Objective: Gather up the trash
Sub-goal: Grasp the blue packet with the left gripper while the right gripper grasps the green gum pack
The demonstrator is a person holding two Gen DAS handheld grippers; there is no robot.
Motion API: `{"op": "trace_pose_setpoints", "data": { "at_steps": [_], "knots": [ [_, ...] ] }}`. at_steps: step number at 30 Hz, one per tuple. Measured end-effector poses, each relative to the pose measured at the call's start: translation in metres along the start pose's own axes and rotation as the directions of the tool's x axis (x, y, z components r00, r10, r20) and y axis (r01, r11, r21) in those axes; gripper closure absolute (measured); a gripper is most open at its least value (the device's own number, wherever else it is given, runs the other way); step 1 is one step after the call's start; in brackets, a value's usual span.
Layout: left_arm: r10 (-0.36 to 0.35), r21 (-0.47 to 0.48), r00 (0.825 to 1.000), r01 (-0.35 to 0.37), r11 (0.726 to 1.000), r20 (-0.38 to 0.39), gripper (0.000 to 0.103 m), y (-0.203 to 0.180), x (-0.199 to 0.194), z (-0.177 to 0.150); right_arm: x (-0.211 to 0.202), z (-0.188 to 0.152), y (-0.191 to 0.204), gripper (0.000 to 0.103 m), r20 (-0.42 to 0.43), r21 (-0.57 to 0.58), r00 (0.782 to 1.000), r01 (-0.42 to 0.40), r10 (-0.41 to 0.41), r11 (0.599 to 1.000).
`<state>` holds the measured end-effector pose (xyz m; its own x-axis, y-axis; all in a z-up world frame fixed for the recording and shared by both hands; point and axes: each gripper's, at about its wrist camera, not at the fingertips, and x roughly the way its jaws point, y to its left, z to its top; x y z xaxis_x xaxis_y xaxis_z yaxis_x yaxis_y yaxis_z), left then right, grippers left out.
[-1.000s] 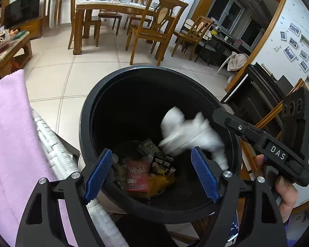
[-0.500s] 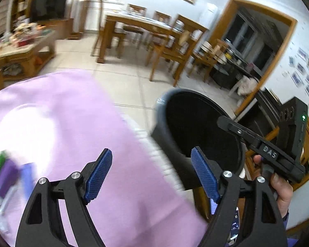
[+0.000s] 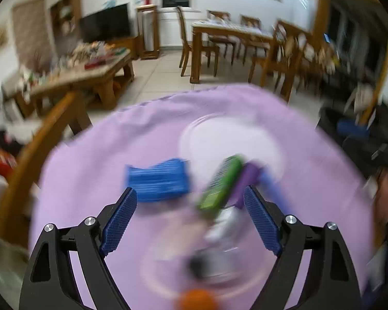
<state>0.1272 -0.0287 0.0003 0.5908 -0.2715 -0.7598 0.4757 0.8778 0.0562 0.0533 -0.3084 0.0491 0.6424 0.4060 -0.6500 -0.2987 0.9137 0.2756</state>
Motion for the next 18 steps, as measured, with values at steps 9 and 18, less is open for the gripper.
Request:
{"op": "trace_pose_setpoints", "data": {
  "at_steps": [9,18],
  "knots": [
    [0.055,0.208,0.998,-0.05,0.977,-0.018,0.019,0.046,0.014,-0.008,0.098,0.008,0.101,0.005,-0.188,-0.318,0.981,-0.022,-0.04,0.948],
    [0.026,0.362,0.999,-0.016,0.932,-0.023,0.019,0.043,0.028,-0.019,0.165,0.003,0.116,0.022,-0.278,-0.368,0.953,0.007,-0.117,0.93]
  ]
}}
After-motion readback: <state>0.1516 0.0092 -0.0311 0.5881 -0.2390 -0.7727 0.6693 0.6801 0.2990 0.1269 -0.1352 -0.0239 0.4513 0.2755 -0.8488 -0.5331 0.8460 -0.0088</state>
